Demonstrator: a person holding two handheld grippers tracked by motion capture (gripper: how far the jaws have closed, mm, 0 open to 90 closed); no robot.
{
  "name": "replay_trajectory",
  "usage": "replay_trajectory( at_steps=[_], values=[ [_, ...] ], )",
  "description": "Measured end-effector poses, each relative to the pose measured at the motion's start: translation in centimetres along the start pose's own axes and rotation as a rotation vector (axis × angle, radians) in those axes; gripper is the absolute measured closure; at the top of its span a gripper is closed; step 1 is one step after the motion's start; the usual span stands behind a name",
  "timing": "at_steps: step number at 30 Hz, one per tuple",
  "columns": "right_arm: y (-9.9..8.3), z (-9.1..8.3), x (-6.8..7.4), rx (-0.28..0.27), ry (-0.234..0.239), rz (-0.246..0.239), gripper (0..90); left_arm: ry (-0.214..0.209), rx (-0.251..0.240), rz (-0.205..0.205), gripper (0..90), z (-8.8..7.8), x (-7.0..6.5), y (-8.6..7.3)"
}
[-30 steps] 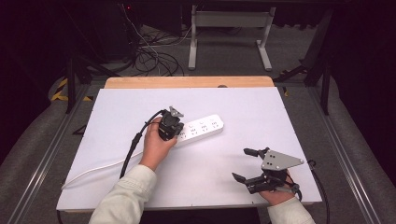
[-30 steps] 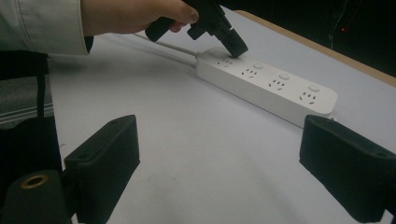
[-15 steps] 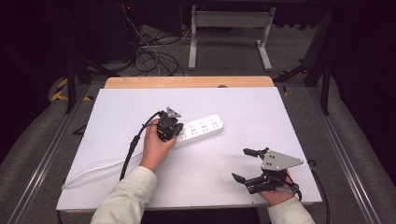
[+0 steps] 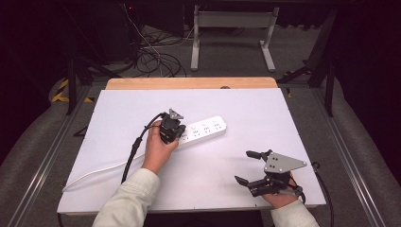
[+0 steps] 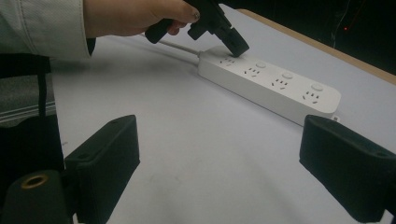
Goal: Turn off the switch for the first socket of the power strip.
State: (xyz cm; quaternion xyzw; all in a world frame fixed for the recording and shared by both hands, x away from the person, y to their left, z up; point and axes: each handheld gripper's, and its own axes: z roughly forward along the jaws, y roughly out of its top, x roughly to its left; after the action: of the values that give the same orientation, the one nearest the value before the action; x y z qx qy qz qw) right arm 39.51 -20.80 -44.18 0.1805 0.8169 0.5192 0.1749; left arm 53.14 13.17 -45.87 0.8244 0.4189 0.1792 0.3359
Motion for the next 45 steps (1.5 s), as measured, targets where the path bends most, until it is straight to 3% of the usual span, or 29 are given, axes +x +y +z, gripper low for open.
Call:
replay_trajectory(
  at_steps=[4, 8, 13, 19, 22, 24, 35, 40, 44, 45],
  values=[
    [0.0, 0.0, 0.0, 0.0, 0.002, 0.0, 12.5, 0.003, -0.003, 0.007, 90.0, 0.0, 0.0, 0.0],
    [0.0, 0.1, 0.0, 0.0, 0.004, -0.004, 12.5, 0.044, 0.003, 0.043, 90.0, 0.0, -0.6, 0.0],
    [0.0, 0.2, 0.2, 0.004, 0.007, -0.003, 12.5, 0.055, 0.019, 0.03, 90.0, 0.1, -0.8, 0.1],
    [0.0, 0.1, 0.1, -0.001, 0.004, -0.008, 12.5, 0.037, 0.004, -0.011, 90.0, -0.5, -0.4, 0.2],
    [0.0, 0.1, 0.0, -0.002, 0.001, -0.003, 12.5, -0.005, -0.071, -0.015, 90.0, -2.0, -0.5, 0.6],
    [0.0, 0.2, 0.0, 0.0, 0.003, -0.004, 12.4, -0.011, -0.098, -0.014, 90.0, -2.8, -0.6, 0.9],
    [-0.1, 0.0, 0.1, 0.0, -0.002, 0.0, 12.4, -0.031, -0.13, -0.021, 90.0, -4.5, -0.5, 1.1],
    [-0.1, 0.0, 0.1, 0.001, -0.001, -0.002, 12.4, -0.02, -0.123, 0.019, 90.0, -4.9, -0.7, 1.2],
    [-0.1, 0.0, 0.1, 0.0, -0.002, -0.002, 12.4, -0.044, -0.142, 0.034, 89.5, -5.2, -0.9, 1.4],
    [-0.1, 0.0, 0.1, 0.001, -0.002, -0.002, 12.4, -0.04, -0.156, 0.041, 74.5, -5.2, -1.1, 1.5]
  ],
)
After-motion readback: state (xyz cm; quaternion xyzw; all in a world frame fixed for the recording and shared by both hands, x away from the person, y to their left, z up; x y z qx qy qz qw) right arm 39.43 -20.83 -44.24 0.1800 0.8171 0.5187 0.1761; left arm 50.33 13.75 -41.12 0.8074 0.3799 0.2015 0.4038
